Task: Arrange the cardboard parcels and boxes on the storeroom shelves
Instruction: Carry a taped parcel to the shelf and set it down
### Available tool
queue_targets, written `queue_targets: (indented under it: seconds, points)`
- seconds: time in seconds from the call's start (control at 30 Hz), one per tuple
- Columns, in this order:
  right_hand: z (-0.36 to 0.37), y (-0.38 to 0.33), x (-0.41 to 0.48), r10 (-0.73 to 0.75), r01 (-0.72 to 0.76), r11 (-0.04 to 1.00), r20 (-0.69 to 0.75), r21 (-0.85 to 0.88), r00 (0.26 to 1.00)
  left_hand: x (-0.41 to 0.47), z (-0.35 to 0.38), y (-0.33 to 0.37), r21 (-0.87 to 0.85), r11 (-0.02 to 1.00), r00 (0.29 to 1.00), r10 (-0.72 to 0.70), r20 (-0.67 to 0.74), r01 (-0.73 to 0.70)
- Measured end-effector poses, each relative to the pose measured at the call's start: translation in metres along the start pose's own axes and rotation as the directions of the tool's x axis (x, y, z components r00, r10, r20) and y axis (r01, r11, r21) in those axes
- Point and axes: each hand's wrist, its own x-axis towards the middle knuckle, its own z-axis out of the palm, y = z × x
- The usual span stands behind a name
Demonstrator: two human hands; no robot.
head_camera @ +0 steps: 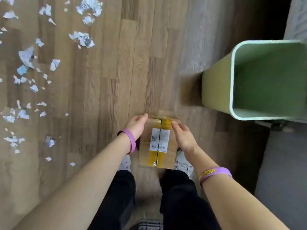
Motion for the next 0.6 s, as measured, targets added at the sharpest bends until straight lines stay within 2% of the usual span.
queue_targets:
  seconds: [0.17,0.37,0.6]
  points:
    - [0.007,0.037,0.041,0.07,-0.064,0.996,-0.09,0.07,0.994,0.05,0.017,-0.037,-0.054,0.998,0.999,-0.028,-0.033,0.026]
    - [0.015,0.067,0.065,0.17,-0.174,0.984,-0.093,-0.04,0.981,0.082,0.036,-0.074,-0.055,0.995,0.995,-0.087,-0.056,0.084]
    - [0.024,0.082,0.072,0.168,-0.173,0.983,-0.073,-0.068,0.983,0.092,0.043,-0.094,-0.092,0.994,0.998,-0.062,-0.021,0.06]
